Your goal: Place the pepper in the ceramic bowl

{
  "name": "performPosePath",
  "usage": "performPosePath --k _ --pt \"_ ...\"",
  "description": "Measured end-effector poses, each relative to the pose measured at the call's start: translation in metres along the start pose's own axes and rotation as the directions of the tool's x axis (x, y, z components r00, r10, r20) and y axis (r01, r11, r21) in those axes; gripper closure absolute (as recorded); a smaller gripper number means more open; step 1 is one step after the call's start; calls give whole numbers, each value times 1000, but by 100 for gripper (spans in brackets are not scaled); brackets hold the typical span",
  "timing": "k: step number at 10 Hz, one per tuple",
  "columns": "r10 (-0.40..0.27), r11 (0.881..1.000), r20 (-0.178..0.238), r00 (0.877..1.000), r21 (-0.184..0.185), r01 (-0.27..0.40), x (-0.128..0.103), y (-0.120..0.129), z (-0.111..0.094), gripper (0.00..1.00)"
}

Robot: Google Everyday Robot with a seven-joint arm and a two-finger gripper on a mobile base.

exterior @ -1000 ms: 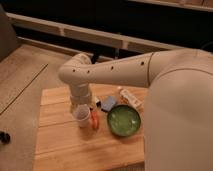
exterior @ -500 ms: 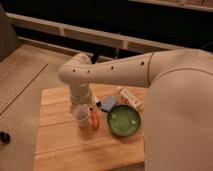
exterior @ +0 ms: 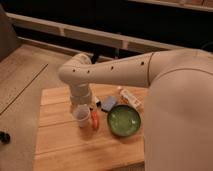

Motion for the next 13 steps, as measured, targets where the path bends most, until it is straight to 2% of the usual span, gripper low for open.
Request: performPosePath --k 1,3,5,7,10,11,13 --pt "-1 1000 8 1000 0 1 -2 -1 -1 35" --pt "-33 999 69 997 -23 34 -19 -6 -5 35" --pt "-76 993 198 977 -74 92 -58 -30 -15 35" --pt "-77 989 273 959 -104 110 -78 -51 -22 35" --pt "-85 987 278 957 -105 119 -79 -50 -23 35" --pt "-83 988 265 961 -101 113 -78 -51 -20 35" --pt "-66 993 227 972 -81 86 -78 -70 -14 35"
